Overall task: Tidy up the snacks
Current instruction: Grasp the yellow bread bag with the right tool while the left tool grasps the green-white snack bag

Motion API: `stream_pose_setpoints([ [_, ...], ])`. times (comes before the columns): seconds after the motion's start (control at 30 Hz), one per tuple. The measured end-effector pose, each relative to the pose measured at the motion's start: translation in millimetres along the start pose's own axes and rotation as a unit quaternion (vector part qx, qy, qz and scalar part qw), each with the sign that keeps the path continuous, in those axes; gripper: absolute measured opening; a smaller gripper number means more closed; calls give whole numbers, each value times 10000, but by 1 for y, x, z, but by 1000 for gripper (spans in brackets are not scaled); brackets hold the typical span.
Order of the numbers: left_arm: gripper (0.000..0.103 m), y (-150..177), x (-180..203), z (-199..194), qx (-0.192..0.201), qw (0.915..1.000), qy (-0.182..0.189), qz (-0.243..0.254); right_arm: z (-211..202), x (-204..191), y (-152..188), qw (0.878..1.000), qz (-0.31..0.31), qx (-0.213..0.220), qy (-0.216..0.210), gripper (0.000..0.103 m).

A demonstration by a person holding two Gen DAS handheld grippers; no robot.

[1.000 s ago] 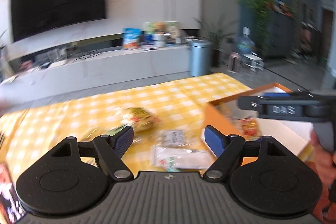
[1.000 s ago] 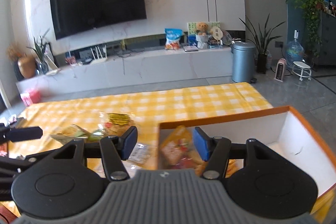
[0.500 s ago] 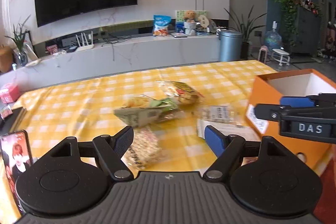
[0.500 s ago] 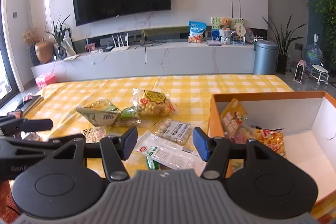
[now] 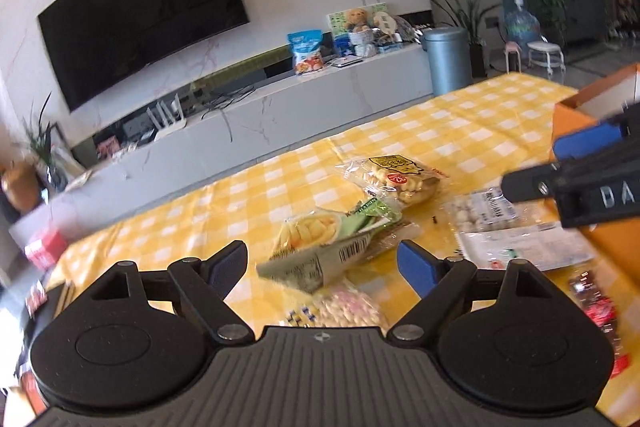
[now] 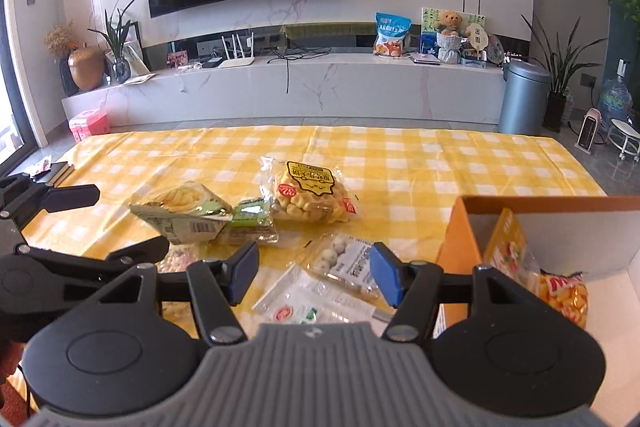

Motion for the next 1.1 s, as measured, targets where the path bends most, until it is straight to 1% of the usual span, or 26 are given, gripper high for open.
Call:
stream_pose_setpoints([
  [0.17, 100, 13, 6, 29, -184, 9973, 45, 708, 30, -1, -3, 9998, 47, -180, 32, 65],
  [0.27, 100, 21, 6, 44, -302, 9963, 108, 792, 46, -2, 0, 9995, 59, -309, 53, 67],
  [0.33, 100, 24, 8, 51, -344, 9957, 222, 826, 57, -2, 1, 9992, 75, -377, 71, 70],
  [0.4, 100, 28, 9, 57, -389, 9948, 250, 910, 68, -4, 2, 9990, 90, -428, 77, 76],
  [0.47, 100, 30, 10, 60, -389, 9936, 227, 1035, 78, -5, 1, 9989, 70, -463, 68, 79],
  [0.53, 100, 30, 11, 62, -377, 9933, 291, 1055, 88, -6, 0, 9988, 44, -492, 59, 81],
  [0.6, 97, 30, 9, 63, -379, 9943, 294, 947, 97, -7, -2, 9987, 86, -493, 57, 88],
  [0.63, 91, 30, 7, 63, -407, 9950, 289, 870, 101, -6, -3, 9987, 134, -496, 67, 89],
  [0.67, 84, 29, 5, 64, -437, 9956, 251, 786, 105, -6, -4, 9985, 194, -508, 93, 89],
  [0.77, 75, 28, -3, 64, -499, 9975, 296, 398, 116, -9, -3, 9976, 387, -557, 98, 89],
  [0.83, 72, 26, -9, 62, -545, 9980, 279, 144, 122, -11, -2, 9972, 454, -581, 151, 89],
  [0.93, 68, 23, -24, 59, -569, 9979, 82, -297, 130, -12, 2, 9956, 653, -628, 243, 89],
  [1.03, 67, 18, -42, 57, -517, 9959, -100, -734, 140, -10, 9, 9914, 946, -805, 413, 89],
  [1.1, 67, 15, -50, 59, -550, 9943, -136, -900, 145, -9, 12, 9888, 1108, -858, 522, 89],
])
Point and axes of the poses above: each gripper's, at about its wrist camera, not at the fingertips, and z roughly the way its jaws point, x to its right, y to its underside, the point moved 6 cm from there along z, roughly the way its jaws point, and after that the axes turned 14 degrees about x, right-handed, at the moved point
